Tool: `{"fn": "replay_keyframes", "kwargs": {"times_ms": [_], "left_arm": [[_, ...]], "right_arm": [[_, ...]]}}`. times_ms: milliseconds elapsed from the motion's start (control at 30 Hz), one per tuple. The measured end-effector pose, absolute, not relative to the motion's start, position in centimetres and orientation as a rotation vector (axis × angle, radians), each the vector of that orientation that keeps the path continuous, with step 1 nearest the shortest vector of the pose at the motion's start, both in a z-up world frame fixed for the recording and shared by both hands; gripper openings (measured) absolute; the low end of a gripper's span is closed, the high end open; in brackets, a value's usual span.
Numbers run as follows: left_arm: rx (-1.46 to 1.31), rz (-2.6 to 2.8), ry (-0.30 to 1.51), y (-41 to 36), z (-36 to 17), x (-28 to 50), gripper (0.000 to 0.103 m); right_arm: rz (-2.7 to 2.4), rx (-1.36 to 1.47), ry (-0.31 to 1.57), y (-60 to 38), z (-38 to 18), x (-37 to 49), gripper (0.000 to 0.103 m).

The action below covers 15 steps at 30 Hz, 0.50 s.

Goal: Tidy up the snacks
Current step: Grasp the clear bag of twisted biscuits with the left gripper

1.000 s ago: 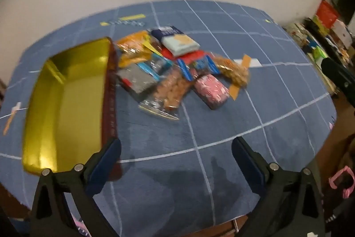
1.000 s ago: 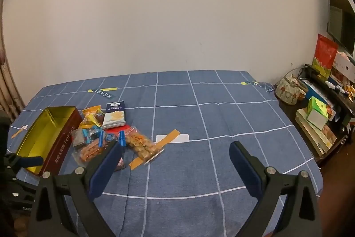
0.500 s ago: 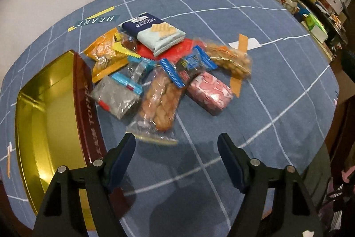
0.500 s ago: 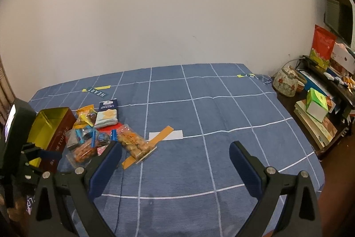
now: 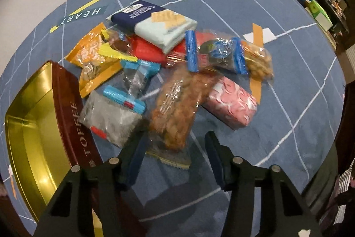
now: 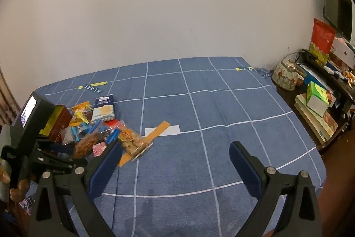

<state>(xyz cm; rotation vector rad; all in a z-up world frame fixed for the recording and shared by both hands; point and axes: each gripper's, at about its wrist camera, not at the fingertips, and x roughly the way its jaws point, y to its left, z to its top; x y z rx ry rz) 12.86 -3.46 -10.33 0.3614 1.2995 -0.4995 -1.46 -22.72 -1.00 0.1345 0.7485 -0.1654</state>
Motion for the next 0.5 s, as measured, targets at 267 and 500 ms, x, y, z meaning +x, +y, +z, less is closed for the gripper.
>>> {"fn": "replay_keyframes", "kwargs": {"times_ms": [267,500], "left_arm": [[0.4,-0.546,1.287,-4.6,-9.5,14.2,0.059],[0.55,-0.58,1.275,-6.7,-11.1,14.8,0.059]], "right_arm": [[-0.162,0.132,0.761,-22.7,-1.3,-1.3,0.099],[-0.163,0.13,0.778,-22.7,-1.8,-1.0,0.099]]}}
